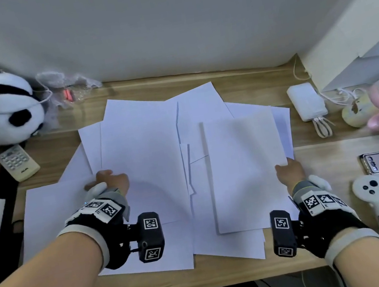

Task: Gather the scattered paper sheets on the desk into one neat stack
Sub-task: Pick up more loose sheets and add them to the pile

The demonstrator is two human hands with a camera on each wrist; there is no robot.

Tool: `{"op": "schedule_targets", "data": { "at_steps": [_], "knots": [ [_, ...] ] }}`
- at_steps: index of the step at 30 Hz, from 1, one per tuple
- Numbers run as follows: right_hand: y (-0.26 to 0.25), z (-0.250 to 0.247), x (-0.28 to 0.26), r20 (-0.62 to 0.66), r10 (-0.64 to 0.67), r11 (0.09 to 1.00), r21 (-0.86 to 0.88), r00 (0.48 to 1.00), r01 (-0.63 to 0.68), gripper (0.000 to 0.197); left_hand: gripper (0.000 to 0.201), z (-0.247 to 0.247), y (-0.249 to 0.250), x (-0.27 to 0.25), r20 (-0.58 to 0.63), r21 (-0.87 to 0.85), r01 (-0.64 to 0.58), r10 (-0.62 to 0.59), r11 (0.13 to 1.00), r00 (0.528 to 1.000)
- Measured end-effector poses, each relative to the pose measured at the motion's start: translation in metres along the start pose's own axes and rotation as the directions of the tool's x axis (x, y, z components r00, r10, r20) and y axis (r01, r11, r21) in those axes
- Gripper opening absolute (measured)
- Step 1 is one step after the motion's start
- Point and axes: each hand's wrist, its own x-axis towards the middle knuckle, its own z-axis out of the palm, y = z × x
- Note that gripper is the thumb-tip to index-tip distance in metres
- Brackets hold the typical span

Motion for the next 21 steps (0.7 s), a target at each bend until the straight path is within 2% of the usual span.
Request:
{"op": "schedule_targets", "data": {
  "at_steps": [2,3,5,7,12,16,19,21],
  "knots": [
    [-0.001,0.005,0.002,-0.034,0.011,0.999,-0.032,0.999,-0.012,0.027,0.055,-0.007,-0.003,0.001,-0.099,-0.004,0.024,-0.024,1.000,0.995],
    [-0.002,0.006,0.002,-0.039,0.017,0.999,-0.045,0.999,-0.019,0.027,0.061,-0.009,-0.005,0.002,-0.107,0.004,0.034,-0.033,0.999,0.994],
    [-0.003,0.007,0.003,-0.035,0.036,0.998,-0.040,0.999,-0.038,0.018,0.080,-0.011,-0.009,0.006,-0.075,0.056,0.058,-0.054,0.997,0.996],
    [-0.004,0.007,0.004,-0.039,0.045,0.998,-0.042,0.998,-0.047,0.016,0.089,-0.013,-0.007,0.006,-0.038,0.072,0.081,-0.079,0.994,0.996],
    [-0.006,0.006,0.004,-0.020,0.039,0.994,-0.105,0.999,-0.041,0.009,0.081,-0.011,0.003,-0.003,0.045,0.030,0.057,-0.059,0.998,0.997],
    [-0.009,0.005,-0.002,0.024,0.020,0.993,-0.119,1.000,-0.017,0.032,0.041,-0.011,0.009,-0.001,0.089,-0.126,-0.069,0.081,0.990,0.993],
    [-0.010,0.003,-0.005,0.044,0.016,0.997,-0.080,0.999,-0.012,0.033,0.032,-0.013,0.019,-0.008,0.155,-0.239,-0.165,0.205,0.957,0.966],
    [-0.011,0.001,-0.007,0.069,0.022,0.998,-0.055,0.997,-0.018,0.031,0.027,-0.014,0.027,-0.014,0.200,-0.334,-0.179,0.255,0.925,0.946]
  ]
}}
